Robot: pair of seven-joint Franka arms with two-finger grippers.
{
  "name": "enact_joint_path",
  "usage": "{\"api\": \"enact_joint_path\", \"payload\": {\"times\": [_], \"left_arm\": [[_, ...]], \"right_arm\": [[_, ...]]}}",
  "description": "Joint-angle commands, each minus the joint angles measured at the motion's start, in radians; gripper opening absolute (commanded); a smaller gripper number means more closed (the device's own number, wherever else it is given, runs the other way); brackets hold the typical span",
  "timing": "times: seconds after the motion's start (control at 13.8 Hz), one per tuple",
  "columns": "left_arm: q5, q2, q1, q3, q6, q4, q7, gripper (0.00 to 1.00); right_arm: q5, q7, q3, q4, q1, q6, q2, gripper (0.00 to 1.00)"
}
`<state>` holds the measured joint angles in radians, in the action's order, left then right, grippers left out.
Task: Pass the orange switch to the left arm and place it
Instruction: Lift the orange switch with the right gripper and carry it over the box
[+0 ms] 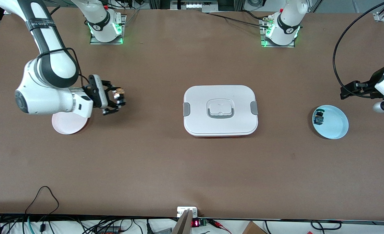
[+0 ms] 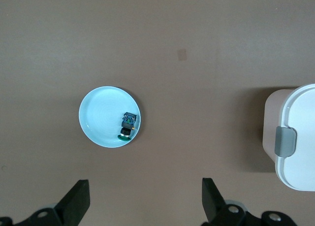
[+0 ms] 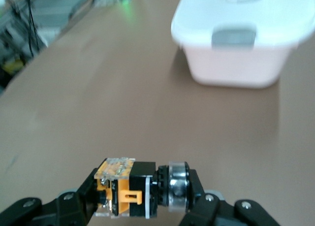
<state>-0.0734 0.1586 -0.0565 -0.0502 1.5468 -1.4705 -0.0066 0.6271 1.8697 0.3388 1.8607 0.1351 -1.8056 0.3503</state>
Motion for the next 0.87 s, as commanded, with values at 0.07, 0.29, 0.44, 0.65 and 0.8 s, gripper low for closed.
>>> {"api": "enact_joint_path", "payload": {"times": [0.07,0.29,0.44,0.65,0.8], "left_arm": [[-0.022,0.015,-0.005,-0.005,-0.033,0.036,-0.01,1.0],[-0.022,0.016,-0.005,0.001,-0.043,0.033,-0.012,1.0],[-0.026,0.018,-0.006,-0.002,-0.094,0.033,-0.006,1.0],[-0.013,0.016,-0.009,-0.01,-0.157,0.035,0.005,1.0],[-0.011,0.039,0.021,-0.013,-0.159,0.033,-0.001,1.0]], "right_arm": [[0.249,0.022,0.011,-0.015,-0.067,-0.009,0.009,0.0],[0.475,0.022,0.011,-0.055,-0.133,-0.015,0.01,0.0],[0.622,0.017,0.009,-0.072,-0.176,-0.024,0.012,0.0],[0.82,0.016,0.009,-0.078,-0.247,-0.087,0.012,0.0],[0.903,0.014,0.009,-0.087,-0.278,-0.119,0.012,0.0]]}}
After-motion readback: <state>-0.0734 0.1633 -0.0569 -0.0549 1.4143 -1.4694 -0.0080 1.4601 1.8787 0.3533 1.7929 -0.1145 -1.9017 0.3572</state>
